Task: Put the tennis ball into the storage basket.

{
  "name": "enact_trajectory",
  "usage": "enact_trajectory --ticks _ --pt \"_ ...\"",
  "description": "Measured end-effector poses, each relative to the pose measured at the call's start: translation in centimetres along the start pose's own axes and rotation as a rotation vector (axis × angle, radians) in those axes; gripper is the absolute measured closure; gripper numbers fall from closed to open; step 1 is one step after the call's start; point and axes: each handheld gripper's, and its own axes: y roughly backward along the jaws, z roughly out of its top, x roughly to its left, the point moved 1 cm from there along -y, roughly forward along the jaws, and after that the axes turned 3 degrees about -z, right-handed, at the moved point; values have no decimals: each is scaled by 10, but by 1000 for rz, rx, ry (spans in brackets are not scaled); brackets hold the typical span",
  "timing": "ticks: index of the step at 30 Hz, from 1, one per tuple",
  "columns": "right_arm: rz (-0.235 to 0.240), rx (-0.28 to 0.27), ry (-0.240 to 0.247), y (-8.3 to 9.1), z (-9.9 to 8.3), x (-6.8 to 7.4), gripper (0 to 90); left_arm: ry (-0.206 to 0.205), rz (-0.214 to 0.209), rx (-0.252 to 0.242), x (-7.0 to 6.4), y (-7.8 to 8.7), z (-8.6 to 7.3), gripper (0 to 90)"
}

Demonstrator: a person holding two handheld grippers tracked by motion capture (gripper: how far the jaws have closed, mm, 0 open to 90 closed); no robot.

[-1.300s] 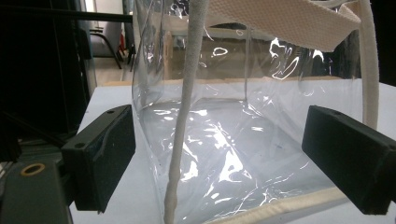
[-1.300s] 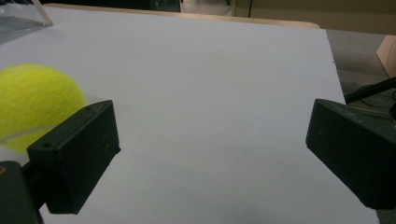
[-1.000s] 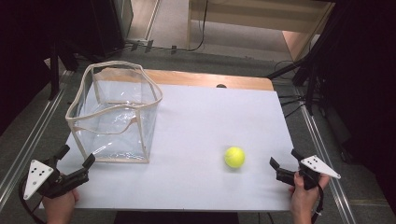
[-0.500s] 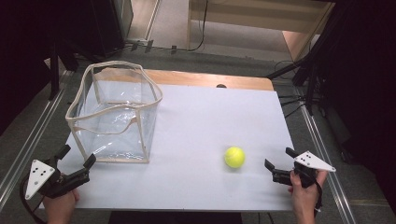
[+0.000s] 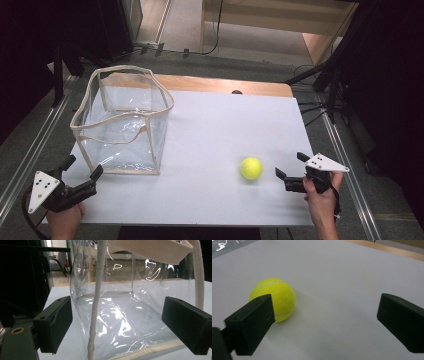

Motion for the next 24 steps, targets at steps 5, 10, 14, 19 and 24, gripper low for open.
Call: enact_trajectory --ticks 5,10,14,19,24 --pt "34 20 16 -2 11 5 0 -3 -11 -10 0 1 0 99" --pt "45 59 35 -9 20 9 0 -3 -17 -18 0 2 0 99" --pt "51 76 45 -12 26 12 0 4 -17 -24 1 3 0 100" --pt "71 127 85 -21 37 17 0 1 -18 -33 1 4 -1 100" --pt "92 163 114 -27 45 21 0 2 -19 -39 1 4 -1 100"
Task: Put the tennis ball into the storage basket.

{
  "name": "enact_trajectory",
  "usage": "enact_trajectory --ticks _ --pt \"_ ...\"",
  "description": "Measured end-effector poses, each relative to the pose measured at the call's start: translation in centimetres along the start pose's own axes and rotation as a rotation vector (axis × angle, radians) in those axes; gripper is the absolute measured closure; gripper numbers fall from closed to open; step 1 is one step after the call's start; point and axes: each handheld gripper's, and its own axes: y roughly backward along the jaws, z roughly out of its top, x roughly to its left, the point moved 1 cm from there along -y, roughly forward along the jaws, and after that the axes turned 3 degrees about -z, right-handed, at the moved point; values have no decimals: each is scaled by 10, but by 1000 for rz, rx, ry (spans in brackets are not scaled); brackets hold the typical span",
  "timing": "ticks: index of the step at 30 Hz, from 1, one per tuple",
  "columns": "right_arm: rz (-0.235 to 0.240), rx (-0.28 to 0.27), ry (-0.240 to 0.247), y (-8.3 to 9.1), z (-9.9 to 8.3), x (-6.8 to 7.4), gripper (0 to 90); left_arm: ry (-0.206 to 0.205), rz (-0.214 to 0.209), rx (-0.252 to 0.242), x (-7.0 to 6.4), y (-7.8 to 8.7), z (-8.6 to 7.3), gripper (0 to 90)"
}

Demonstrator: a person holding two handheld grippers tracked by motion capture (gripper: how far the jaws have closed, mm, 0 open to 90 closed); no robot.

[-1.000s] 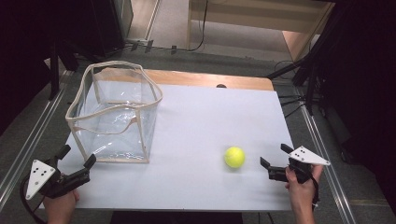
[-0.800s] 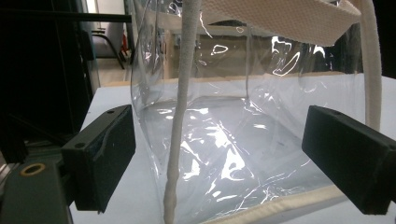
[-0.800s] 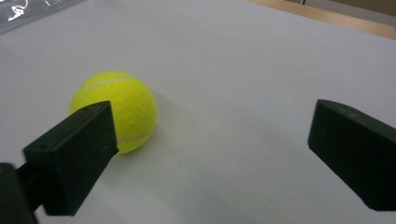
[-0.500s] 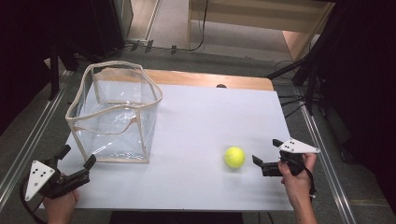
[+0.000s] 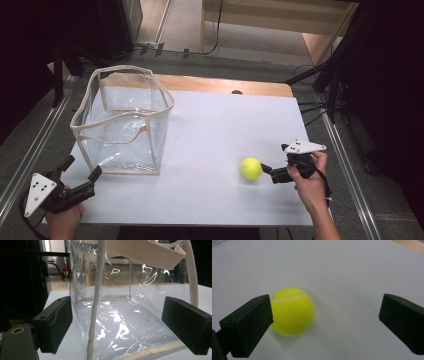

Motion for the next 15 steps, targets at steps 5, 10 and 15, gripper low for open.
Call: enact_trajectory --ticks 5,10,15 --pt "17 36 12 -6 5 2 0 0 0 0 0 0 0 99" --pt "49 89 40 -15 10 6 0 -1 1 -4 0 0 0 100" --pt "67 128 50 -20 14 10 0 -1 1 -4 0 0 0 100"
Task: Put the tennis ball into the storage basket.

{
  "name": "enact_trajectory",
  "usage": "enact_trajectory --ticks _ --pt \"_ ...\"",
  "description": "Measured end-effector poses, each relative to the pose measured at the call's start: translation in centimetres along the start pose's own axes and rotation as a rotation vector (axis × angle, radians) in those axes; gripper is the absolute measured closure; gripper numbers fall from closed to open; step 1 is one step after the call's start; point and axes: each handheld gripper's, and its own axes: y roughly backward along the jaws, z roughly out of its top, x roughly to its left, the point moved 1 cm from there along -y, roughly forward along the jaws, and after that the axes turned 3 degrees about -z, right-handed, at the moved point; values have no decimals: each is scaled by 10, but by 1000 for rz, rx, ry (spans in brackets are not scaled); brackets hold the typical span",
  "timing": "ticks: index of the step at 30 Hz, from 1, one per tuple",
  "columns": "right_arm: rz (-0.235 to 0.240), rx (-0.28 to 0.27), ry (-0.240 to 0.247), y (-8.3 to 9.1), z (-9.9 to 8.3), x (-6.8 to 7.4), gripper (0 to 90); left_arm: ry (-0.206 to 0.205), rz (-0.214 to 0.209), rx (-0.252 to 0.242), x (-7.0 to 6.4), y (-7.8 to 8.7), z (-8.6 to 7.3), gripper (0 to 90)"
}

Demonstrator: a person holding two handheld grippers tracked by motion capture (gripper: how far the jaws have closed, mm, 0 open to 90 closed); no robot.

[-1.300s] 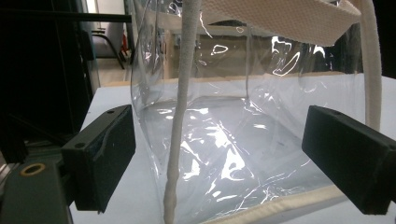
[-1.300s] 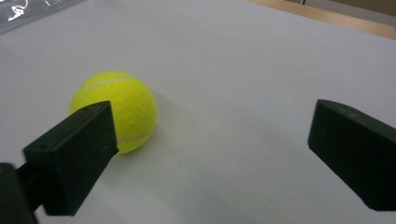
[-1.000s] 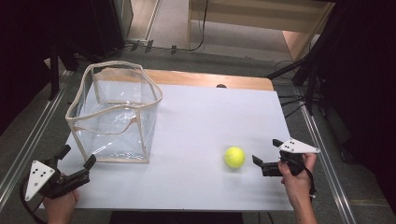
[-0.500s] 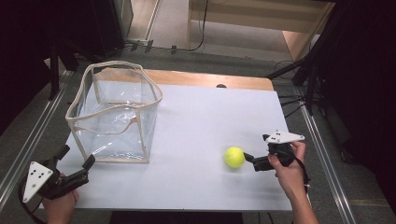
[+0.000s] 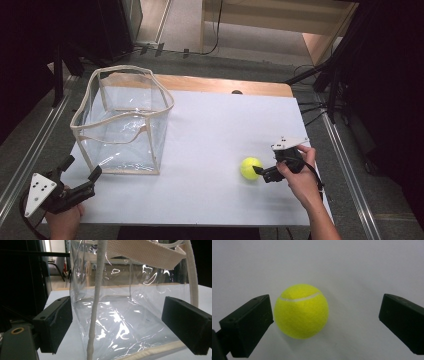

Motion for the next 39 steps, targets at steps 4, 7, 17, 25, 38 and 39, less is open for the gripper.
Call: enact_trajectory --ticks 4,7,17,25,38,39 --pt "17 31 15 -5 4 2 0 0 0 0 0 0 0 99" --pt "29 54 26 -9 7 3 0 1 1 0 0 0 0 99" --pt "68 136 52 -20 16 9 0 -6 2 6 0 0 0 99" --pt "88 211 63 -29 21 12 0 -6 0 6 -1 -1 0 100" --pt "102 292 82 -39 19 16 0 -11 4 11 -1 -1 0 100" --pt "102 292 82 -39 19 16 0 -11 4 11 -1 -1 0 100"
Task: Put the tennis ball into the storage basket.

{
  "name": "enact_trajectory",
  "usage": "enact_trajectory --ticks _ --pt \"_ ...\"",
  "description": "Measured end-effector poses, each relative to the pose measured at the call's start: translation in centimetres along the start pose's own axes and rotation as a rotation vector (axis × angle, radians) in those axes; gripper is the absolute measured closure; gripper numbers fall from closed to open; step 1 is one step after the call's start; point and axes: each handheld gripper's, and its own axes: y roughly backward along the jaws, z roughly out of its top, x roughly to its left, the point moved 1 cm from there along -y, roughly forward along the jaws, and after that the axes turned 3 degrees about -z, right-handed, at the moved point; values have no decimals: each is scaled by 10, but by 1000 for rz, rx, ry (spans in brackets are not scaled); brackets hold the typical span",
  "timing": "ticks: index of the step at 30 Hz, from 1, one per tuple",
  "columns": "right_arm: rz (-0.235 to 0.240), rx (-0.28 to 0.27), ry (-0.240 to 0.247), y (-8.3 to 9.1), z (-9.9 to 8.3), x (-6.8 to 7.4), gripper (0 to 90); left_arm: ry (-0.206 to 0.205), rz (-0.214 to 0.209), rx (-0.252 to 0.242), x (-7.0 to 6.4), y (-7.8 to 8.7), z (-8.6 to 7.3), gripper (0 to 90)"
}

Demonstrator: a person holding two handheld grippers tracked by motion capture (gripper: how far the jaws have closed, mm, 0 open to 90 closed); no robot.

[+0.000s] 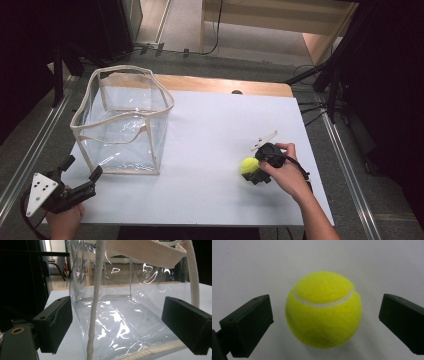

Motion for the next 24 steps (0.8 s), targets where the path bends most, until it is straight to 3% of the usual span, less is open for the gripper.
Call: enact_trajectory --ticks 7,24 --pt "5 46 3 -5 1 1 0 -2 1 -1 -1 0 0 100" --pt "19 93 1 -12 3 2 0 -2 1 -1 -1 -1 0 99"
